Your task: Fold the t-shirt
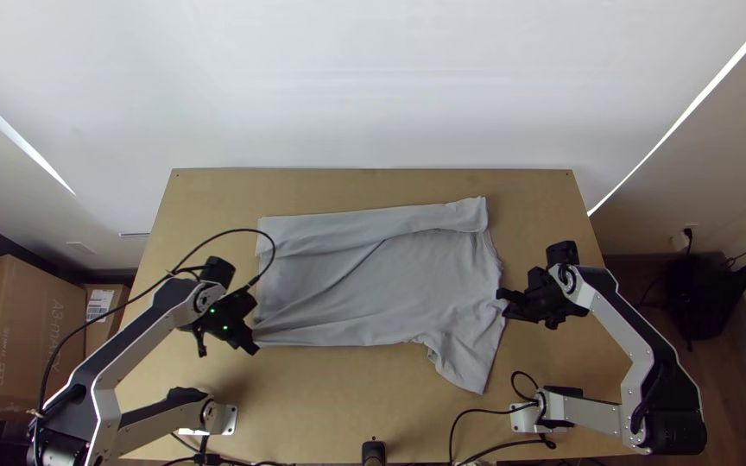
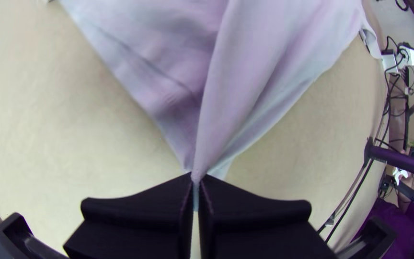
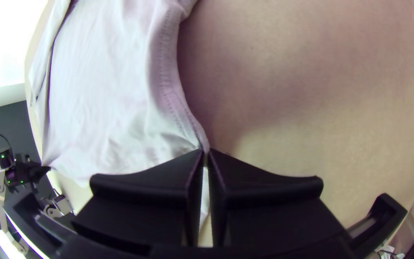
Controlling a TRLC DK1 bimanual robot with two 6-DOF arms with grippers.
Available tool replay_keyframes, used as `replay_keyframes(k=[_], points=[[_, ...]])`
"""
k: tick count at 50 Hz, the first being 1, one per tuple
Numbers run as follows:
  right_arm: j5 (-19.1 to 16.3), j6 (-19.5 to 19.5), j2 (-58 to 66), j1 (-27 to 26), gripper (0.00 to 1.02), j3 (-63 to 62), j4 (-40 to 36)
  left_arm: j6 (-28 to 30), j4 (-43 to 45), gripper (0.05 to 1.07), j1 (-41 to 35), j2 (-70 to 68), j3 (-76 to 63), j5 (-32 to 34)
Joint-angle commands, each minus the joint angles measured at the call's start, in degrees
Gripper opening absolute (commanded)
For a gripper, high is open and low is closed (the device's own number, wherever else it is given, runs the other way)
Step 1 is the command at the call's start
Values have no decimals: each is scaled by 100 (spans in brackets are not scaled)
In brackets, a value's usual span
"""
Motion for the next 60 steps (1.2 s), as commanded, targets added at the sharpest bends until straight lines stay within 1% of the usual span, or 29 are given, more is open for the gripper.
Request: replay_keyframes(k=[1, 5, 10, 16, 25, 32, 39, 43, 52, 60], points=[[139, -70, -63, -111, 2, -143, 72, 468, -134, 8, 406, -176, -133, 39], [130, -62, -98, -84, 2, -134, 72, 512, -143, 8, 556, -264, -107, 39], [121, 18, -274, 127, 2, -37, 63, 460, -161, 8, 521, -510, 8, 48], [121, 246, -371, 276, 2, 279, 1, 196, -152, 8, 345, -642, 350, 83], [121, 158, -652, 267, 2, 692, -7, -138, -46, 8, 327, -571, 957, 232], [121, 62, -802, 294, 2, 1096, 63, -243, 103, 8, 327, -431, 1229, 294], [121, 0, -564, 320, 2, 1465, 63, -314, 261, 8, 389, -193, 1431, 294], [77, -114, -345, 399, 2, 1703, 63, -331, 323, 8, 406, -18, 1598, 303], [59, -114, 253, 575, 2, 2265, 45, -349, 463, 8, 450, 448, 2214, 311], [59, -114, 824, 601, 2, 2986, 89, -569, 622, 8, 494, 905, 2908, 329]])
